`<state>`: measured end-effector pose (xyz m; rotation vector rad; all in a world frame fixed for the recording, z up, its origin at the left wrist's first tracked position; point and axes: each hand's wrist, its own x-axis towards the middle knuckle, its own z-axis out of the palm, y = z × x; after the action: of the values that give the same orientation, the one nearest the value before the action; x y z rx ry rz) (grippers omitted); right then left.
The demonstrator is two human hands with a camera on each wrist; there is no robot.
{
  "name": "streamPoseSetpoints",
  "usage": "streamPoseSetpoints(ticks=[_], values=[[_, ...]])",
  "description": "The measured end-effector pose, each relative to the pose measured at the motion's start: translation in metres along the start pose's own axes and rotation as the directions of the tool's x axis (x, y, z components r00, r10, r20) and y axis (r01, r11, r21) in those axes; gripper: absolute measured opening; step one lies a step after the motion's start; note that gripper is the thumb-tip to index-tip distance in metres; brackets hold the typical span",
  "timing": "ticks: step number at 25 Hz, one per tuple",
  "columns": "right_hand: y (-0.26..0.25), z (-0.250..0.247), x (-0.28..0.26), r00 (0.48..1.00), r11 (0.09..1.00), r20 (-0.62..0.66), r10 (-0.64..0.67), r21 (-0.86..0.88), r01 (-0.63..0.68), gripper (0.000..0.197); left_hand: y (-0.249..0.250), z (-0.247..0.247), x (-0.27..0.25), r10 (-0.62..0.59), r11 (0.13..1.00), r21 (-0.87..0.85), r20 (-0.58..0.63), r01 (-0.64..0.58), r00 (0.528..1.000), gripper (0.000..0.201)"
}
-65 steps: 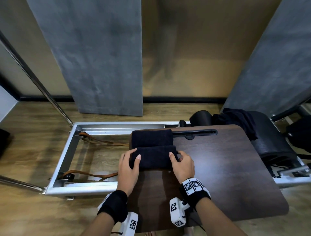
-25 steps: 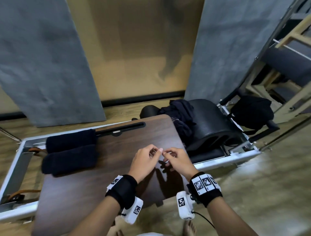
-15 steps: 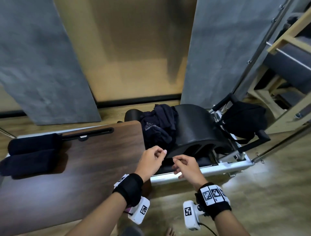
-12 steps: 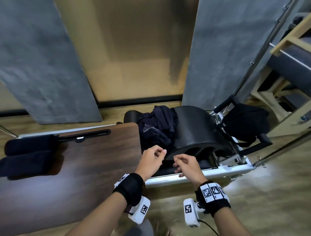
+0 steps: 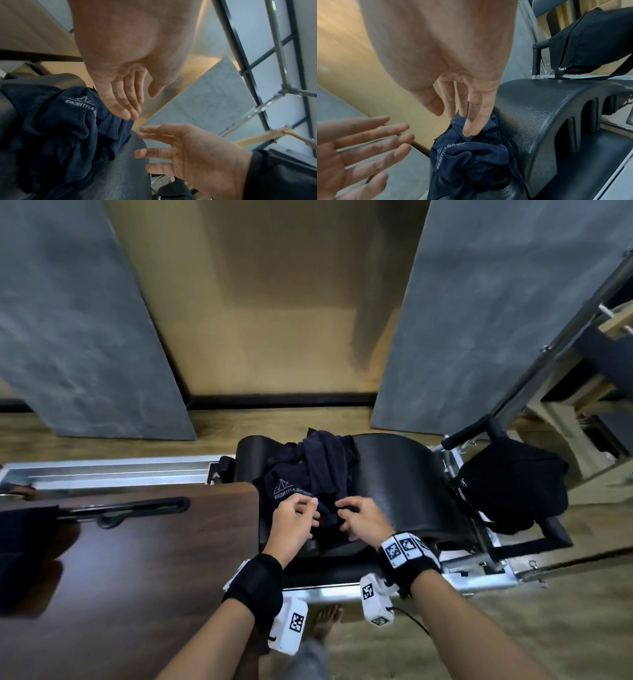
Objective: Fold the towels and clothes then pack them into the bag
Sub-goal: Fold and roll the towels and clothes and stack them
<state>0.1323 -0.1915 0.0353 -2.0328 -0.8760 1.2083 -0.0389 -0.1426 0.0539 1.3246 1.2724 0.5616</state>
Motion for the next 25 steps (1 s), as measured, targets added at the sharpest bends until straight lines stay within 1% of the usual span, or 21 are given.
streamPoseSetpoints(ticks=[3,5,9,11,12,13,15,16,17,19,20,22,23,24,25], values=[[-0.017,0.009,0.056,0.996,0.998,0.068,0.053,-0.043,-0.05,0.029,0.002,0.004,0.039,-0.056,0.997,-0.049,-0.037,0.054,0.998,0.015],[-0.022,0.018,0.082,0.994,0.995,0.082,0.069,-0.078,-0.063,0.039,0.002,0.005,0.056,-0.08,0.994,-0.084,-0.053,0.075,0.995,0.015],[-0.02,0.039,0.118,0.993,0.985,0.044,0.105,-0.142,-0.098,0.066,0.003,0.003,0.082,-0.107,0.991,-0.092,-0.083,0.1,0.991,0.014],[-0.018,0.046,0.127,0.991,0.975,0.017,0.132,-0.183,-0.127,0.069,0.003,0.002,0.088,-0.117,0.99,-0.085,-0.087,0.109,0.989,0.015],[-0.018,0.048,0.131,0.991,0.969,0.001,0.137,-0.208,-0.134,0.067,0.003,0.003,0.089,-0.116,0.991,-0.075,-0.09,0.11,0.989,0.015],[-0.018,0.048,0.135,0.991,0.961,-0.022,0.135,-0.24,-0.137,0.06,0.002,0.004,0.09,-0.117,0.992,-0.065,-0.091,0.111,0.989,0.015],[-0.021,0.045,0.143,0.986,0.943,-0.108,0.124,-0.297,-0.151,0.036,0.002,0.004,0.093,-0.114,0.993,-0.04,-0.094,0.111,0.989,0.015],[-0.023,0.043,0.146,0.983,0.94,-0.146,0.115,-0.305,-0.155,0.024,0.001,0.004,0.095,-0.111,0.994,-0.025,-0.093,0.11,0.989,0.015],[-0.025,0.041,0.147,0.981,0.943,-0.165,0.102,-0.299,-0.149,0.016,0.002,0.004,0.096,-0.108,0.994,-0.011,-0.089,0.107,0.99,0.015],[-0.029,0.034,0.146,0.987,0.967,-0.155,0.05,-0.239,-0.086,0.012,0.003,0.003,0.095,-0.094,0.995,0.015,-0.082,0.095,0.992,0.016],[-0.032,0.028,0.144,0.988,0.985,-0.151,0.021,-0.168,-0.047,0.012,0.005,0.003,0.094,-0.082,0.996,0.032,-0.078,0.085,0.994,0.015],[-0.044,0.01,0.136,0.988,0.998,-0.153,-0.011,0.067,0.022,0.016,0.009,0.004,0.091,-0.035,0.996,0.075,-0.067,0.04,0.997,0.014],[-0.054,-0.002,0.13,0.986,0.98,-0.162,-0.027,0.188,0.058,0.022,0.013,0.005,0.09,-0.001,0.994,0.107,-0.058,0.007,0.998,0.016],[-0.064,-0.015,0.122,0.984,0.95,-0.17,-0.051,0.297,0.101,0.025,0.018,0.006,0.088,0.032,0.99,0.139,-0.046,-0.025,0.998,0.023],[-0.076,-0.029,0.113,0.982,0.909,-0.17,-0.076,0.394,0.139,0.023,0.024,0.008,0.085,0.061,0.985,0.16,-0.03,-0.056,0.998,0.035]])
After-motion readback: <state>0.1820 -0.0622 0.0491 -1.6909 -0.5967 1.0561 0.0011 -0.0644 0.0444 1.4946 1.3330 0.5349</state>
